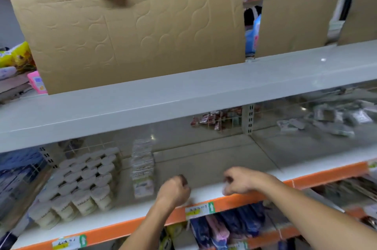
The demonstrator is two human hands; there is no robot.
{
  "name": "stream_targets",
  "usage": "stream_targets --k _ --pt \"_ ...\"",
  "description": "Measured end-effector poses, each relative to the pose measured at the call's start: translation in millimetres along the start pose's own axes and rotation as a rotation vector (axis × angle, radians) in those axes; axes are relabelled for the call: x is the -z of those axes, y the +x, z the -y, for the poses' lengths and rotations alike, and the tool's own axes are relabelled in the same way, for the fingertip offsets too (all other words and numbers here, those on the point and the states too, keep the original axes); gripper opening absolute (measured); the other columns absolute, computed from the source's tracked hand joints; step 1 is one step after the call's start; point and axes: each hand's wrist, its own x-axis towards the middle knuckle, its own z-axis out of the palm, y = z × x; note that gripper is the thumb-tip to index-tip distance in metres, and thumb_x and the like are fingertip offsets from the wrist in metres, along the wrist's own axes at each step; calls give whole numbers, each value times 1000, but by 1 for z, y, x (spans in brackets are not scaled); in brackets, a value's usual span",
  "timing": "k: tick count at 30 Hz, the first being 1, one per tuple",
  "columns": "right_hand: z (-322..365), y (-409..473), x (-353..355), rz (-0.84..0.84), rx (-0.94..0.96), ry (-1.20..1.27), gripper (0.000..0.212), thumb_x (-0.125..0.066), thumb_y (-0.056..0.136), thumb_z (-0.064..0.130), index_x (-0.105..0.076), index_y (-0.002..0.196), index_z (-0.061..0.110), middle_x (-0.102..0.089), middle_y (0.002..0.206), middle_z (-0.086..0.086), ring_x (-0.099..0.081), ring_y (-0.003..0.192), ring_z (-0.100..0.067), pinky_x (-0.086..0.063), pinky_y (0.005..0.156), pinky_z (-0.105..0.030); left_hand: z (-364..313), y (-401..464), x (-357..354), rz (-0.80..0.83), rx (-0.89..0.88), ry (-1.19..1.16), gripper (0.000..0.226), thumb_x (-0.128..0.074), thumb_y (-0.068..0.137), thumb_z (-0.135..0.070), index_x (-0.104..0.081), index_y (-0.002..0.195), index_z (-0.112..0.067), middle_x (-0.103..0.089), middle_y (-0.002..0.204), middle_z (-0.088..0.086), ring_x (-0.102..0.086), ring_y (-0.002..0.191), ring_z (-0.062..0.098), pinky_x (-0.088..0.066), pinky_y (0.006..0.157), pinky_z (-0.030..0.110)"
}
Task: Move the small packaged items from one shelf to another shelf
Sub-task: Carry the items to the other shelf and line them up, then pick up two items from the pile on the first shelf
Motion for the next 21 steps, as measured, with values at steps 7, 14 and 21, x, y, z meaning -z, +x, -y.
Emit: stream_targets --k 7,14,21 --pt "-63 -46 22 -15 -80 -31 61 -71 83 47 -55 136 24 -57 137 1 -56 122 -20 -46 101 -31 -106 15 -22 77 -153 33 25 -51 86 -23 -65 102 -8 -68 114 15 -63 106 33 -50 81 34" --pt "-135 -86 28 -65 -155 13 59 -72 79 51 -56 131 27 -60 126 1 -59 104 -18 -51 91 -32 -206 19 -56 105 -284 28 30 -49 87 -27 -63 113 -18 -66 119 11 -61 109 31 -49 87 33" --pt "-199 -125 45 -192 -234 45 54 -71 83 48 -58 129 23 -59 124 -2 -57 104 -20 -46 82 -29 -284 27 -79 145 -403 48 33 -51 88 -26 -65 115 -15 -66 120 12 -61 112 31 -50 87 34"
